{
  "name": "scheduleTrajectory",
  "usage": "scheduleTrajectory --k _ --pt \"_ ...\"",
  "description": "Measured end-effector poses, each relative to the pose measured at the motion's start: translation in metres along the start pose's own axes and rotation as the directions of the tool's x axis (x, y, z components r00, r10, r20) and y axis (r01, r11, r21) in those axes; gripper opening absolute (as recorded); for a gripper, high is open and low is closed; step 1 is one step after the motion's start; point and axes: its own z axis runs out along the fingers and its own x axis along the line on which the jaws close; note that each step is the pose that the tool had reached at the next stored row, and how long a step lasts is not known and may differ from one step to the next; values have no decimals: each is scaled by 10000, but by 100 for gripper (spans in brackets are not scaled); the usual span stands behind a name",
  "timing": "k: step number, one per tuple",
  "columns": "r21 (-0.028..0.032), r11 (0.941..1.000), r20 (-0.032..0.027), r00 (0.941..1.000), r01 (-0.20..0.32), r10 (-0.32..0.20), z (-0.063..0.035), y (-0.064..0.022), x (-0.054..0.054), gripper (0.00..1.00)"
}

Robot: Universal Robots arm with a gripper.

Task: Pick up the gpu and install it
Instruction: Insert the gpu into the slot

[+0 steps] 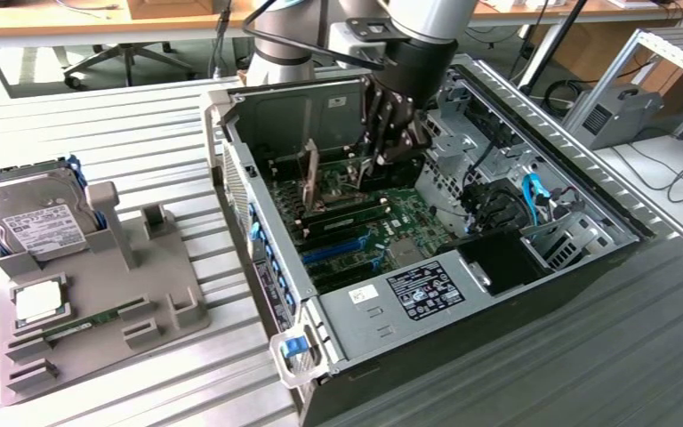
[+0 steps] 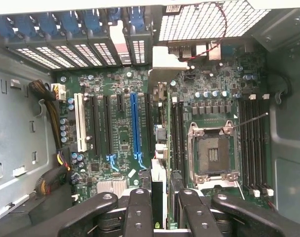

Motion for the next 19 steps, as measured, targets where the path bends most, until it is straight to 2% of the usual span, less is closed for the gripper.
scheduleTrajectory --k 19 --pt "8 10000 -126 9999 -8 9 0 -4 69 26"
